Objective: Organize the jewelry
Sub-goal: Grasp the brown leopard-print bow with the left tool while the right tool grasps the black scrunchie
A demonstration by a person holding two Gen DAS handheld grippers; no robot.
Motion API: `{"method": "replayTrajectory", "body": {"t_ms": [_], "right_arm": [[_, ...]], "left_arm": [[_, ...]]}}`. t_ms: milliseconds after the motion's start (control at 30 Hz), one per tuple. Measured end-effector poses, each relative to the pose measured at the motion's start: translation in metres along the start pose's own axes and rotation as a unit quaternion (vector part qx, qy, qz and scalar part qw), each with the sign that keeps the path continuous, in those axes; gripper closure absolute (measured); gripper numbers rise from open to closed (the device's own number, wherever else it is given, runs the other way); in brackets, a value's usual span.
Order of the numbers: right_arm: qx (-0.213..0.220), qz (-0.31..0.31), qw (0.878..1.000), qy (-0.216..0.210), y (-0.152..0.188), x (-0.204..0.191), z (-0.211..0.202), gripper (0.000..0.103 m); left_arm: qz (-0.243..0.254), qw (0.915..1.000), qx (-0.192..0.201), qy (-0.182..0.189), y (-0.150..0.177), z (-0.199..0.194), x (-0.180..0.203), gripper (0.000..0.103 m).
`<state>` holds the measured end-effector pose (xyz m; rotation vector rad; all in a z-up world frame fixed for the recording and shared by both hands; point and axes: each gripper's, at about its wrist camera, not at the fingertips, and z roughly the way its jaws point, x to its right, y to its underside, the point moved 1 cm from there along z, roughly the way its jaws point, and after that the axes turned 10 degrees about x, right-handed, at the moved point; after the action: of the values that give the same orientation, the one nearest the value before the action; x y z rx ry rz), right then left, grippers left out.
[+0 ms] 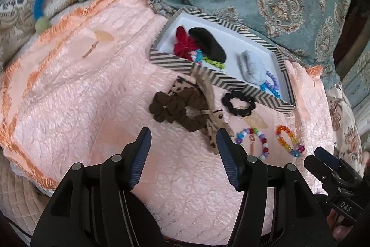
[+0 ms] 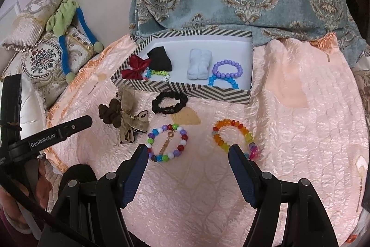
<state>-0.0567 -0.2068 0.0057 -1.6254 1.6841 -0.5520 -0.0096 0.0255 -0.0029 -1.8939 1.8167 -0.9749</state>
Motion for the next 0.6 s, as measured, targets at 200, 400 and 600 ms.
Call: {"method": "replayTrajectory", "body": {"t_ms": [200,400,600], "right_arm": [[-0.009,0.004,1.0,-0.011,0.003,0.003,0.014,0.034],[-0.012,0.004,1.0,-0.027,-0.003,0.002,0.029,0.034],[-0.004,0.01,0.999,-0.045,-0.021,0.001,0.052,0.042]], "left_arm": [[-0.039,0.999,-0.018,0.012,0.0,0.01,-0.015,0.039],[-0.061,0.9976,-0.023,0.023,-0.002,0.019,-0.014,0.038],[-0.088,0.9957,-0.024,0.019,-0.012,0.032,-0.02,0.033]]}}
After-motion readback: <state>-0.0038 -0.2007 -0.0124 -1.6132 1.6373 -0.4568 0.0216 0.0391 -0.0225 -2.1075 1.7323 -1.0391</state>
